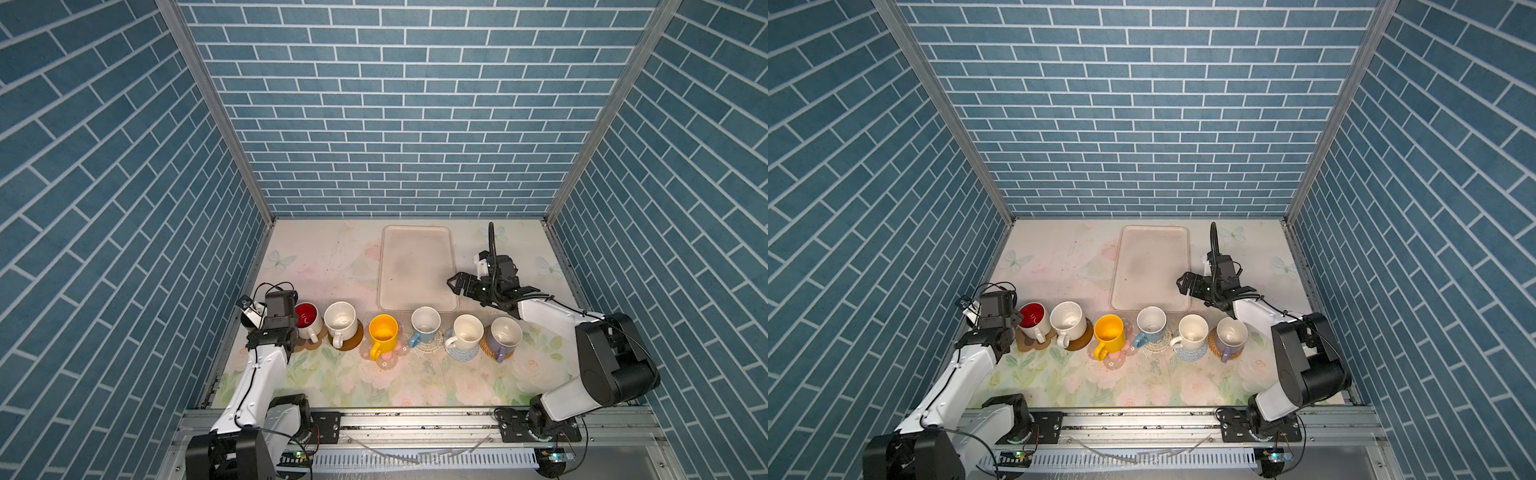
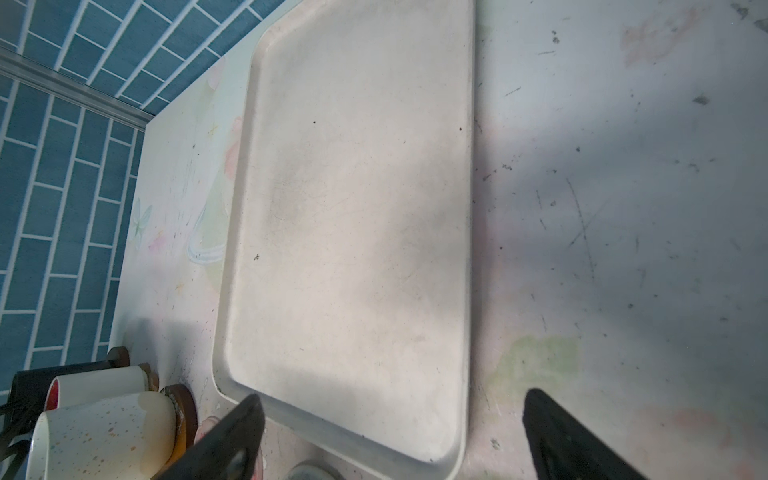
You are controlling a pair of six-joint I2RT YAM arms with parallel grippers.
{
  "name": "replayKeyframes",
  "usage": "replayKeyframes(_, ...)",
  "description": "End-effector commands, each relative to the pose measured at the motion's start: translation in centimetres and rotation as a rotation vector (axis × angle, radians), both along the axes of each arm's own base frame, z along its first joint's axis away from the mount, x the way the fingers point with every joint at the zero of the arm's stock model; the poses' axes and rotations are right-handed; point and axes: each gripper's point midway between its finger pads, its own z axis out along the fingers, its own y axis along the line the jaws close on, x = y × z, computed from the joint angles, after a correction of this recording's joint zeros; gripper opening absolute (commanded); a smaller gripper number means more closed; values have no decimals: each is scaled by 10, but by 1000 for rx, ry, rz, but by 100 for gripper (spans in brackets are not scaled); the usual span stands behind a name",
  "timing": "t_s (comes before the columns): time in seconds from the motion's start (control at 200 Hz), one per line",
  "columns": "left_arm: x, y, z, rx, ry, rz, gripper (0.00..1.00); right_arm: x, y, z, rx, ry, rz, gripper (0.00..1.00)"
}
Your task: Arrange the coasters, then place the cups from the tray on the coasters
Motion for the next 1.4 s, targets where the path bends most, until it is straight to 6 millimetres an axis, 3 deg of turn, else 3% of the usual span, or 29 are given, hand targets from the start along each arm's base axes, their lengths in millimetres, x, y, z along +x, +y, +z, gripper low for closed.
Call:
replayKeyframes(0.0,8,0,30,13,-42,-19,99,-1,-2,13,-27,-43,9,98)
replayKeyframes(0.17,20,-5,63,24,-76,-86,99,4,-5,25,-36,-65,-1,98)
replayKeyframes(0.195,24,-5,77,33,-100,-95,99,5,-5,26,-39,-70,-3,98)
replayKeyframes(0.33,38,-10,108,60,-119,-174,99,10,-12,45,-49,-116,-26,98)
replayKeyframes(0.505,72,-28,139,84,-137,-361,99,16,-23,74,-37,-191,-62,99)
replayKeyframes(0.665,97,-44,159,102,-156,-508,99,28,-45,105,-81,-275,-122,98)
replayKeyframes(0.81,120,-68,182,177,-276,-697,99,48,-72,127,-164,-347,-184,98)
replayKeyframes(0.895,129,-74,179,198,-299,-745,99,57,-86,135,-265,-426,-195,99)
replayKeyframes(1.045,145,-79,153,147,-299,-767,99,67,-110,132,-458,-539,-225,99)
replayKeyframes(1.39,167,-98,89,169,-274,-936,99,57,-177,78,-624,-607,-384,99)
